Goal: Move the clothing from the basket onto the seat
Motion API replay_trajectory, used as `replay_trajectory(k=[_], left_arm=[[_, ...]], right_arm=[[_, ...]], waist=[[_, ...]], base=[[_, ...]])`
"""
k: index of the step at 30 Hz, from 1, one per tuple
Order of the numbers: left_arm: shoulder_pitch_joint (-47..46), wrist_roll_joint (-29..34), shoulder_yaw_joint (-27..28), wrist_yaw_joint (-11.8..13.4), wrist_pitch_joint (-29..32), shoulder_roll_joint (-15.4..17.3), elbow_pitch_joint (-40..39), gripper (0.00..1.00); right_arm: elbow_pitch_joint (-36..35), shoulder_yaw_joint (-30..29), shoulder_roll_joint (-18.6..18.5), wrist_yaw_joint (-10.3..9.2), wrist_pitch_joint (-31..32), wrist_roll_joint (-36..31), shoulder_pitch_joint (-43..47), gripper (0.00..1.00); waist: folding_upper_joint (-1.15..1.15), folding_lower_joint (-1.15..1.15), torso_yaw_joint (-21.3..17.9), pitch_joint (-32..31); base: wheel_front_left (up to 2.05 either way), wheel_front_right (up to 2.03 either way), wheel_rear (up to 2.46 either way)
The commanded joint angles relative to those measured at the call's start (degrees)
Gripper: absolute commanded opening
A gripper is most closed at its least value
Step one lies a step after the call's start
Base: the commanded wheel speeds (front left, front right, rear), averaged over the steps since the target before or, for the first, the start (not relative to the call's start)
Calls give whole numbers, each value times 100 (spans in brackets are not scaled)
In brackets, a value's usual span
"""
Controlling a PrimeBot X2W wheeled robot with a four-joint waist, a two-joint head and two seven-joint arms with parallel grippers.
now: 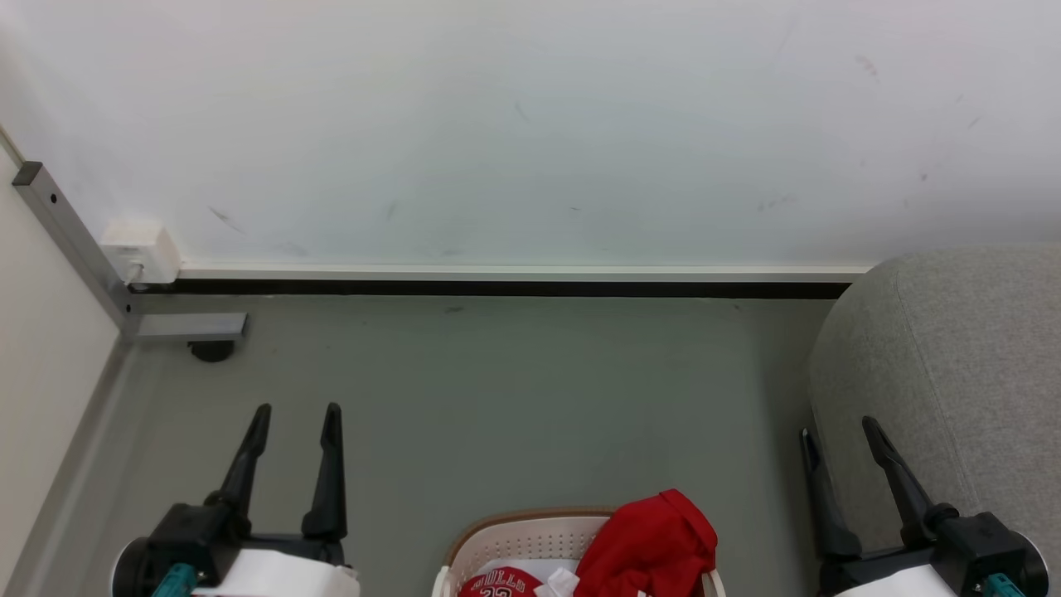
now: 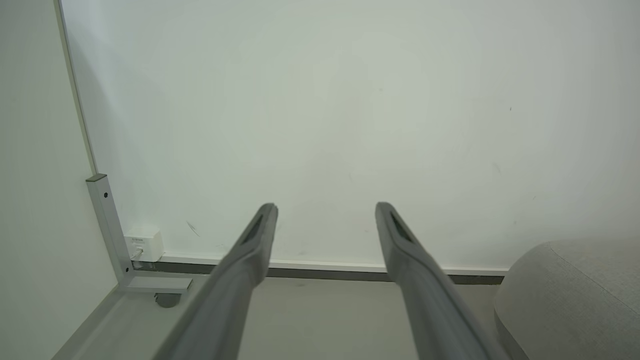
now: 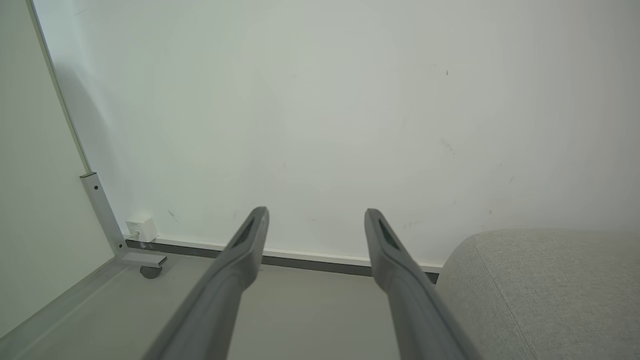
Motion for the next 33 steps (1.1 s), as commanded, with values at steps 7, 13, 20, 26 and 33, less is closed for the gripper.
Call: replay_trajectory(k=[7,13,20,26,33], left_arm=[[-5,235,55,-36,-51,6,-22,100],[12,178,75,-52,-51,2,-16,100],[19,94,71,-49,-51,2,-7,100],[39,56,79,-37,-51,2,2,100],[-11,52,31,-39,-51,2,111,100]], right_arm=[[-54,9,-46,-11,-63,-163,-36,100],[-62,15,-44,-11,-63,-114,-11,100],[-50,26,-44,-11,-63,-102,-16,100],[-39,34,-44,-10,-63,-88,-41,100],[-43,23,-43,-11,-62,31,-116,100]], waist=[[0,0,2,11],[0,0,2,9],[0,0,-6,17],[0,0,-41,30],[0,0,-258,197]], base=[[0,0,0],[0,0,0],[0,0,0],[0,0,0],[0,0,0]])
